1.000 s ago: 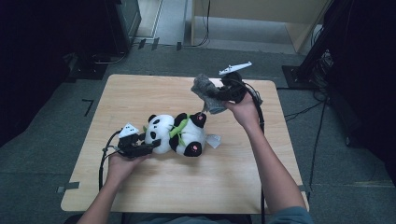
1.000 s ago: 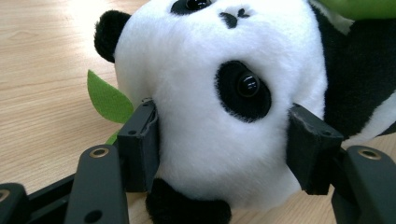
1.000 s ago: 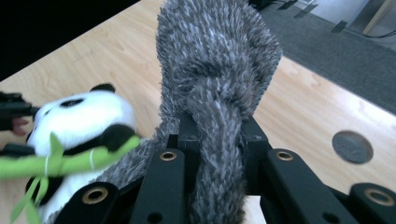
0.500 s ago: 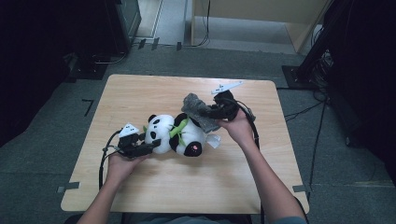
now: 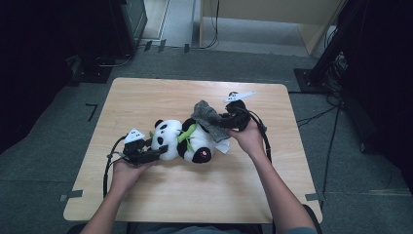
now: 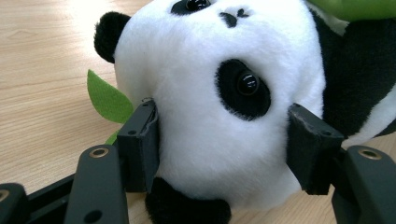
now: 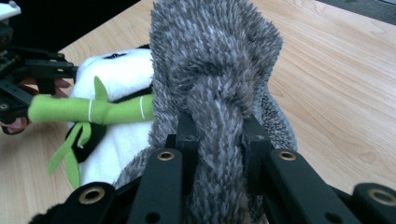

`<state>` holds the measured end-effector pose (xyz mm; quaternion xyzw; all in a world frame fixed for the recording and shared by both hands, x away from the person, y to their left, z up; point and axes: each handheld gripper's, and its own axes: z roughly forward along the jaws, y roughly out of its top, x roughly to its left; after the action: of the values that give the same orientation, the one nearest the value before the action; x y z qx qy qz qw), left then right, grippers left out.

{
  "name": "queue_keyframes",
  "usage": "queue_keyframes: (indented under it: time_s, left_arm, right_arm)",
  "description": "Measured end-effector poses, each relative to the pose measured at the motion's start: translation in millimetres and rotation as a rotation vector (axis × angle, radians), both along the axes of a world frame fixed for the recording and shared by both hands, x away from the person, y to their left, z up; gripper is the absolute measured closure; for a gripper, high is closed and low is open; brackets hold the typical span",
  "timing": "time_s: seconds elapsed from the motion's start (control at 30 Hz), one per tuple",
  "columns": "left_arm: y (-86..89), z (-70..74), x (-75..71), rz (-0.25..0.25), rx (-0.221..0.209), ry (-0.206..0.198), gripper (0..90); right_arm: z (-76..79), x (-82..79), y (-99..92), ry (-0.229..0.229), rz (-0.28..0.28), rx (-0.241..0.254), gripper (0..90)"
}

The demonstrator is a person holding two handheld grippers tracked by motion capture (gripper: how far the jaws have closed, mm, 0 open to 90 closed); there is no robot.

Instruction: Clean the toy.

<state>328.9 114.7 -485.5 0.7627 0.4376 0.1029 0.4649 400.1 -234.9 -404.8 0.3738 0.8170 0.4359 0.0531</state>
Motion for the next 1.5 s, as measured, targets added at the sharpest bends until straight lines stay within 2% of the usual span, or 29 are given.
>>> queue_keyframes:
  time_s: [0.17,0.3,0.47,0.57,0.67,0.77,0.9,1.1,1.23,1.47,1.5]
  left_arm:
    - [0.1,-0.2,-0.1,-0.001,0.0,-0.002,35.6]
    - [0.1,-0.4,-0.1,-0.001,-0.002,-0.002,35.6]
    - [0.2,-0.4,-0.1,-0.001,-0.001,-0.003,35.7]
    - [0.4,-0.5,0.0,-0.002,0.0,-0.003,35.8]
    - [0.6,-0.6,0.0,-0.004,0.001,-0.003,35.8]
    - [0.6,-0.6,0.0,-0.004,0.002,-0.003,35.7]
    - [0.7,-0.7,-0.2,-0.005,0.002,-0.004,35.7]
    - [0.6,-1.2,-1.3,-0.004,0.003,-0.01,35.7]
    - [0.5,-1.4,-2.0,-0.003,0.005,-0.014,35.7]
    - [-0.1,-1.2,-2.5,0.002,0.008,-0.014,35.6]
    - [0.0,-1.0,-2.6,0.001,0.009,-0.013,35.6]
  right_arm:
    - [-2.6,-4.6,-3.6,-0.012,-0.007,0.0,74.9]
    - [-5.9,-4.5,-7.8,0.005,-0.016,0.018,74.6]
    - [-9.1,-5.3,-13.7,0.0,-0.028,0.011,74.6]
    - [-15.0,-6.4,-19.4,0.015,-0.045,0.014,74.8]
    - [-20.2,-7.3,-23.8,0.037,-0.058,-0.005,74.8]
    - [-24.1,-8.0,-28.1,0.032,-0.068,0.0,74.9]
    - [-25.8,-7.3,-33.5,0.034,-0.092,-0.025,75.0]
    - [-15.5,-6.9,-45.6,0.011,-0.143,0.006,75.2]
    - [-2.7,-8.3,-46.7,-0.025,-0.149,0.033,75.1]
    - [13.4,-6.5,-27.6,-0.061,-0.103,0.038,75.0]
    - [14.9,-5.6,-23.8,-0.055,-0.094,0.034,75.1]
